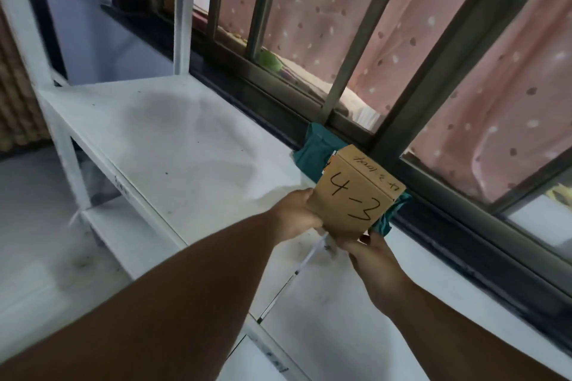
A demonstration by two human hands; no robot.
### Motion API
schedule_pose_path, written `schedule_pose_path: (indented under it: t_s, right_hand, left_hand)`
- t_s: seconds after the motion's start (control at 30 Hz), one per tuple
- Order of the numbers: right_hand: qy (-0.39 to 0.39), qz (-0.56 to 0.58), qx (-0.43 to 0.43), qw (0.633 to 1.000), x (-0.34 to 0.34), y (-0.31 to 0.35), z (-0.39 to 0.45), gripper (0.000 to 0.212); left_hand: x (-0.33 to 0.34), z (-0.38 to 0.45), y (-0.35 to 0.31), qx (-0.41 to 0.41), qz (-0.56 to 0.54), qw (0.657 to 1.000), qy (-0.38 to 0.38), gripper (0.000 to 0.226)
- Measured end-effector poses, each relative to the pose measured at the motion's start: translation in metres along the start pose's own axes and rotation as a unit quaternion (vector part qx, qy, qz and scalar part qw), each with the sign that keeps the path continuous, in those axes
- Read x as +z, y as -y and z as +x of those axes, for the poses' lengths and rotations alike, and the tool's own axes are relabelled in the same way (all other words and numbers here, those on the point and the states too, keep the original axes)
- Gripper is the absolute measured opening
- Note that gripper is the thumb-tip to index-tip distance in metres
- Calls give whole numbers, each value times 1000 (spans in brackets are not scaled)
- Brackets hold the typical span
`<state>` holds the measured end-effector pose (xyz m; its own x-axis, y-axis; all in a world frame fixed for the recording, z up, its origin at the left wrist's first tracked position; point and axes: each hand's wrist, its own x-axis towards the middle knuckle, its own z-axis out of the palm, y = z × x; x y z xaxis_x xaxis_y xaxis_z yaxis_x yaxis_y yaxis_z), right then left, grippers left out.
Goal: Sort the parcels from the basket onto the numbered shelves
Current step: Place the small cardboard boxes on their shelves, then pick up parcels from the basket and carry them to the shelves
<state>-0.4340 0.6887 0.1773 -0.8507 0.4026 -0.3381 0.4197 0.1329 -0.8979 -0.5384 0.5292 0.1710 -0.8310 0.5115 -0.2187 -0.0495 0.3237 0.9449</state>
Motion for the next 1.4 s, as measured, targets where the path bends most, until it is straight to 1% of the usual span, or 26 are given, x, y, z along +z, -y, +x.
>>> schedule_pose_path:
  t_s: [0.07, 0.1, 0.13, 0.17, 0.2, 0.27, 0.37, 0.47, 0.5, 0.53, 0.57, 0.6, 0.67, 0.77, 0.83, 0.87, 0.9, 0.97, 1.0, 1.1, 1.17, 1.2, 1.27, 1.33, 1.4]
  right_hand:
    - [-76, -17, 33, 996, 8, -6, -6, 80]
    - [-124, -40, 46, 990, 14, -10, -12, 79]
    - [-163, -64, 49, 983, 23, -14, -21, 72]
    - [-184, -104, 39, 977, 34, -17, -31, 61]
    - [-182, -150, 14, 972, 44, -17, -37, 52]
    - [-153, -224, -50, 961, 67, -11, -47, 44]
    - [-93, -260, -99, 956, 105, 10, -58, 53]
    - [-15, -326, -157, 932, 145, 23, -73, 59]
    - [20, -343, -182, 921, 173, 22, -87, 58]
    - [33, -356, -207, 911, 187, 23, -93, 57]
    - [33, -367, -226, 902, 185, 27, -93, 56]
    - [44, -381, -245, 890, 197, 26, -98, 55]
    - [95, -400, -282, 867, 243, 12, -119, 53]
    - [164, -410, -303, 845, 304, -13, -149, 54]
    - [208, -429, -312, 822, 341, -38, -168, 55]
    - [225, -439, -315, 811, 356, -47, -176, 55]
    - [246, -449, -318, 798, 373, -61, -187, 56]
    - [291, -464, -312, 776, 403, -92, -211, 56]
    - [312, -471, -312, 764, 416, -109, -221, 57]
    - [380, -496, -312, 715, 445, -159, -250, 60]
    - [420, -515, -308, 680, 460, -195, -266, 61]
    - [435, -527, -306, 663, 465, -212, -271, 61]
    - [467, -553, -292, 625, 474, -249, -283, 63]
    - [488, -567, -275, 603, 480, -283, -290, 68]
    - [493, -581, -257, 594, 484, -309, -294, 75]
  left_hand:
    - [0, -7, 1, 7, -15, 1000, -22, 60]
    - [0, -12, 4, 10, -30, 999, -35, 61]
    - [0, -17, 7, 14, -36, 998, -45, 62]
    - [-2, -24, 10, 22, -26, 998, -55, 63]
    - [-4, -30, 15, 33, 0, 997, -71, 64]
    - [-18, -45, 29, 49, 60, 989, -123, 72]
    - [-57, -80, 52, 24, 121, 974, -191, 78]
    - [-106, -132, 88, -40, 150, 956, -248, 73]
    - [-130, -164, 112, -74, 161, 945, -275, 74]
    - [-145, -186, 127, -90, 161, 938, -295, 77]
    - [-150, -196, 132, -96, 150, 937, -300, 78]
    - [-161, -217, 145, -121, 145, 931, -313, 80]
    - [-184, -281, 190, -190, 116, 908, -354, 80]
    - [-194, -374, 266, -282, 95, 876, -379, 78]
    - [-185, -430, 315, -332, 72, 866, -367, 79]
    - [-179, -454, 334, -350, 59, 861, -363, 85]
    - [-171, -480, 356, -370, 46, 852, -368, 90]
    - [-152, -529, 401, -413, 37, 832, -369, 90]
    - [-140, -554, 423, -436, 20, 822, -367, 89]
    - [-104, -616, 483, -496, -56, 787, -362, 99]
    - [-80, -647, 511, -517, -82, 772, -362, 104]
    - [-72, -656, 517, -524, -87, 769, -356, 102]
    - [-55, -671, 535, -532, -89, 766, -349, 89]
    - [-40, -680, 555, -535, -93, 763, -351, 86]
    - [-31, -682, 571, -536, -122, 753, -361, 91]
